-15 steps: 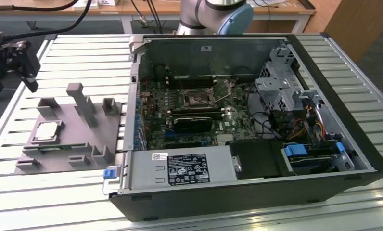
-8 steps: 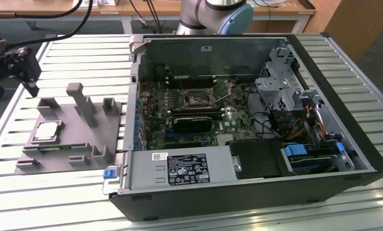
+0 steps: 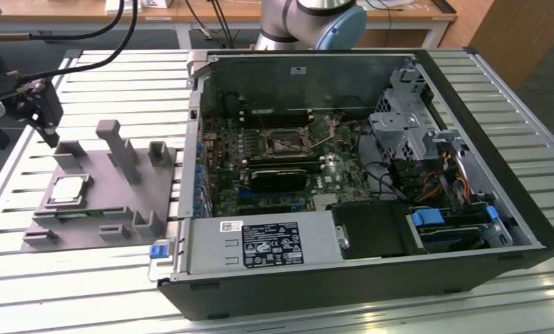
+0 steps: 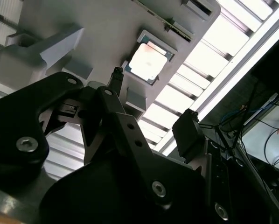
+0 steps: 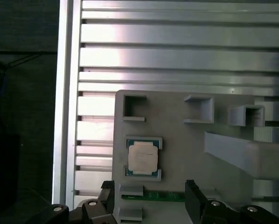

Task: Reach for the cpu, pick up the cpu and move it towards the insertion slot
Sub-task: 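Pick up the cpu and move it towards the insertion slot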

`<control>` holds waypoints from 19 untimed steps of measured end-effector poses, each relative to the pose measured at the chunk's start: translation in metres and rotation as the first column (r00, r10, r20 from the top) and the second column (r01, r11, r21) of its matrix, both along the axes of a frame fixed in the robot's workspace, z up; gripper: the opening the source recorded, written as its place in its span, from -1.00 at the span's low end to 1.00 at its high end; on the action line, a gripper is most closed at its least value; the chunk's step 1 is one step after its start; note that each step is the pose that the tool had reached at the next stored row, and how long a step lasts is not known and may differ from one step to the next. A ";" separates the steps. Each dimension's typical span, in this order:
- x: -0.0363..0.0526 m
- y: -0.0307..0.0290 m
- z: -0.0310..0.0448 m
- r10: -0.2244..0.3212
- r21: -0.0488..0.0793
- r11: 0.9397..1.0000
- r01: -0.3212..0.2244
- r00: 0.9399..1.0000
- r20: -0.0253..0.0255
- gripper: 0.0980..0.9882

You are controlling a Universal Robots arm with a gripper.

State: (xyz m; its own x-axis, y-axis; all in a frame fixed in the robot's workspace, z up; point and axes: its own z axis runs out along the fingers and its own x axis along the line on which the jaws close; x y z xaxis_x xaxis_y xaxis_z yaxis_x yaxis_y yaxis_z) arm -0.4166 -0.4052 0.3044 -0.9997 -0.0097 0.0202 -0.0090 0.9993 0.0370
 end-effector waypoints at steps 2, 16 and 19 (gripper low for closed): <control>-0.0001 0.0000 -0.0036 0.000 0.000 1.000 0.000 1.000 -0.002 0.36; -0.0001 -0.0014 -0.0291 0.000 0.000 1.000 0.000 1.000 -0.015 0.36; -0.0001 -0.0022 -0.0345 0.000 0.000 1.000 0.000 1.000 -0.016 0.36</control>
